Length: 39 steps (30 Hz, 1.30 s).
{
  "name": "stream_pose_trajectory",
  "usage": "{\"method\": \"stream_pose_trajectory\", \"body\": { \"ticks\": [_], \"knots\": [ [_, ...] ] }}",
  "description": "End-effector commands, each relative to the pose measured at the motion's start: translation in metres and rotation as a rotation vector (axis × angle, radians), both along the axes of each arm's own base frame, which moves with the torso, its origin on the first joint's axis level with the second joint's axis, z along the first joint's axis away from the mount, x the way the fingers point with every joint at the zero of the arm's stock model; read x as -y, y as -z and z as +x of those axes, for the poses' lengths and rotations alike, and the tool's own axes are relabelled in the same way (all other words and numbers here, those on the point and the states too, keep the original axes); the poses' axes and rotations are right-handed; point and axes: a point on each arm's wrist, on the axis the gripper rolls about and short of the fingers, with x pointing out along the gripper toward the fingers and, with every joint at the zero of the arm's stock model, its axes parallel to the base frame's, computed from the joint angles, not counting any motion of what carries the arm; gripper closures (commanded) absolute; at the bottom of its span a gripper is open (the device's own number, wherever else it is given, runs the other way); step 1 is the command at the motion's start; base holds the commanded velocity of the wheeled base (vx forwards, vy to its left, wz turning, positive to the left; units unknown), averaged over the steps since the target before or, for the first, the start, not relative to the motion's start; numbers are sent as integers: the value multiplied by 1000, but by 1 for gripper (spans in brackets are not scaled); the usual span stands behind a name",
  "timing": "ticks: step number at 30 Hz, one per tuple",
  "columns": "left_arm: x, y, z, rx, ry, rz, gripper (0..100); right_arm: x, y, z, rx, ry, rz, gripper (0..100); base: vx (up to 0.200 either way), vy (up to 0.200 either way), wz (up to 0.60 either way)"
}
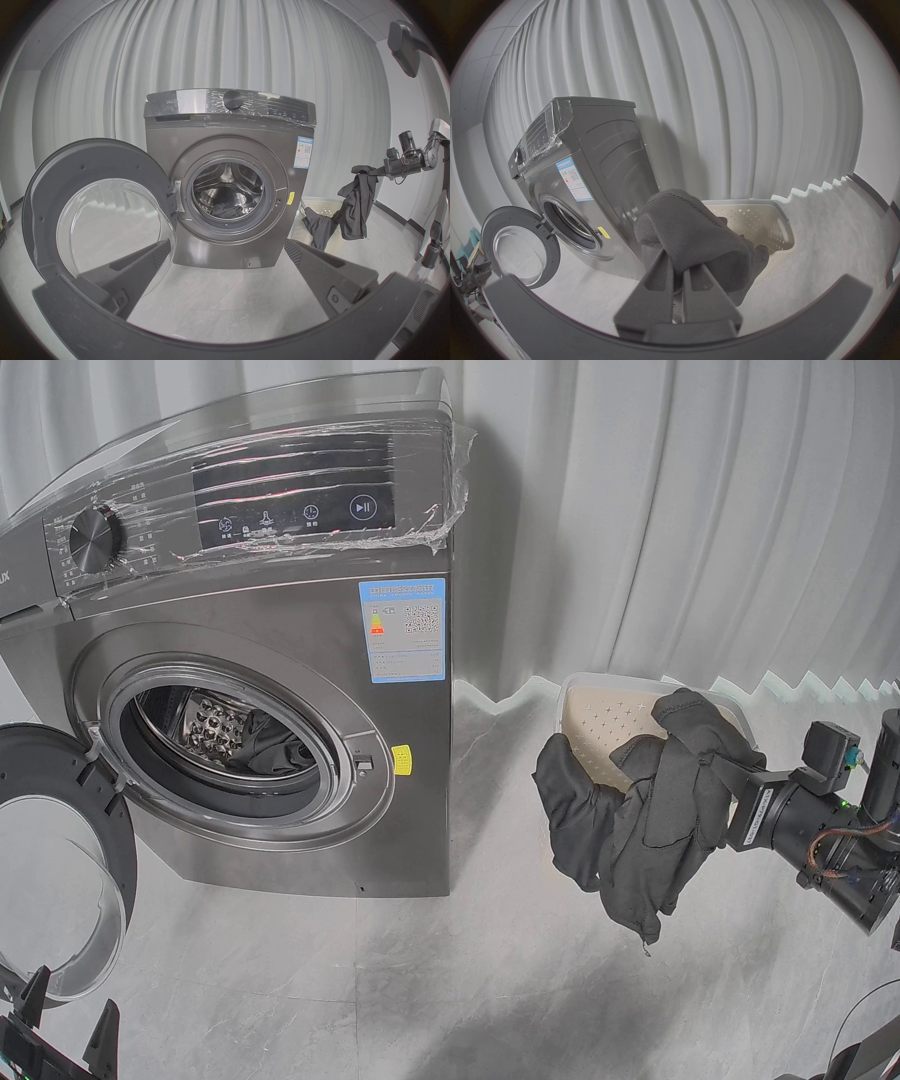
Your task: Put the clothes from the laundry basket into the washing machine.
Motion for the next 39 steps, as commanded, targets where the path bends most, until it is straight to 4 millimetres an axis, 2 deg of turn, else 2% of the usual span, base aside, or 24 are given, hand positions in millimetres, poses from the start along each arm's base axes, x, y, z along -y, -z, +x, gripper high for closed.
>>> {"method": "stream_pose_trajectory", "body": {
  "ticks": [1, 14, 23, 39],
  "knots": [
    [0, 4, 0, 2, 0, 0, 0, 0, 1, 0, -4, -6, -2, 100, -200, 0, 0],
    [0, 4, 0, 2, -1, 0, 0, -1, 2, 0, -7, -9, -1, 100, -200, 0, 0],
    [0, 4, 0, 2, 0, 0, 0, -1, 2, 0, -9, -14, -1, 100, 0, 0, 0],
    [0, 4, 0, 2, 0, 0, 0, -3, 4, -1, -18, -21, 7, 100, 0, 188, 0]
  ]
}}
